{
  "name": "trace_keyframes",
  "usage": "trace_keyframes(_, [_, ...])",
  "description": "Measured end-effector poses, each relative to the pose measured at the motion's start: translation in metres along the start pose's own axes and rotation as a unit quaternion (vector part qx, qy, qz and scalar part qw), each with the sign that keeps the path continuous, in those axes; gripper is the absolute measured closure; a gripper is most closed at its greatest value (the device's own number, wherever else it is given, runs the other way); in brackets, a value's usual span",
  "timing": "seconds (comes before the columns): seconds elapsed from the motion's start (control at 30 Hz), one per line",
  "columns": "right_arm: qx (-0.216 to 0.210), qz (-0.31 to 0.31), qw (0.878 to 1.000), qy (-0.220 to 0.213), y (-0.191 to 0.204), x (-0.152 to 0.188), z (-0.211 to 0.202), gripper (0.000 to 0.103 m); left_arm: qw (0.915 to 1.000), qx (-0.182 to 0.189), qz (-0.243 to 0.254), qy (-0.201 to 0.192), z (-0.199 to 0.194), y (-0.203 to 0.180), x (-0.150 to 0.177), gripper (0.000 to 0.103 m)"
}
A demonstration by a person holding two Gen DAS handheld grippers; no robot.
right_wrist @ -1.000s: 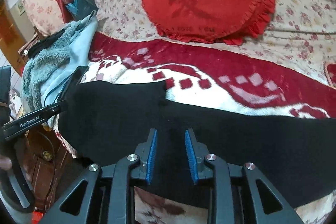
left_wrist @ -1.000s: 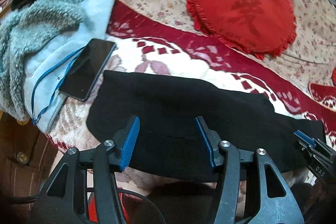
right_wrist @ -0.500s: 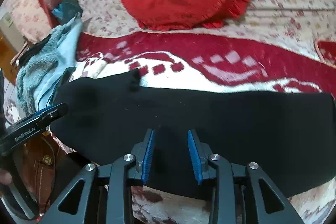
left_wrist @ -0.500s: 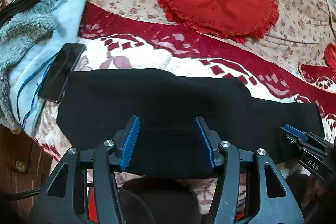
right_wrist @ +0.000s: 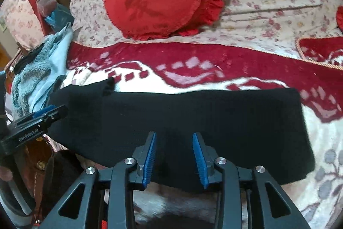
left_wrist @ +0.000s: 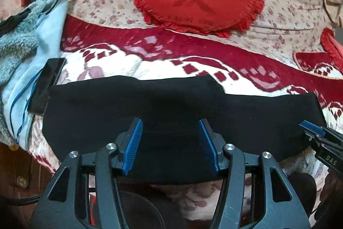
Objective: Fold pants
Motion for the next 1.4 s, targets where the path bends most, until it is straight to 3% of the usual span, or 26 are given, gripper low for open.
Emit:
trace_keyframes(0.27, [0.029,0.025,0.999,-0.006,-0.041,0.013,-0.017,0.068,0.9995,0.022,0.021,0.007,0.006,-0.033,-0.003,0.05])
trace_keyframes(0.5, [0.042,0.054,0.997,-0.031,-0.078,0.027,-0.049,0.065,0.9941,0.086,0.063,0.019,0.016,-0.094,-0.008,0.047])
trace_keyframes(0.67, [0.059,0.074,0.995,-0.041,-0.105,0.041,-0.067,0.061,0.9843,0.149,0.088,0.033,0.024,-0.149,-0.013,0.046])
trace_keyframes(0.9, [0.028,0.127,0.99,-0.054,-0.129,0.055,-0.064,0.057,0.9634,0.232,0.11,0.076,0.047,-0.216,-0.018,0.046])
trace_keyframes(1.1, [-0.018,0.157,0.983,-0.088,-0.132,0.056,-0.061,0.055,0.9541,0.243,0.163,0.064,0.066,-0.264,-0.025,0.046])
trace_keyframes(1.4, [-0.048,0.182,0.976,-0.111,-0.131,0.056,-0.049,0.053,0.9363,0.274,0.2,0.092,0.092,-0.305,-0.022,0.046])
Point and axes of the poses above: each gripper's, at about its wrist camera, not at the fingertips, and z roughly the way its jaws point, y to its left, x to its underside, the point moved 3 cm from there along z, roughly the way its jaws point, and after that the axes turned 14 degrees about -y, right-handed, at the moved point
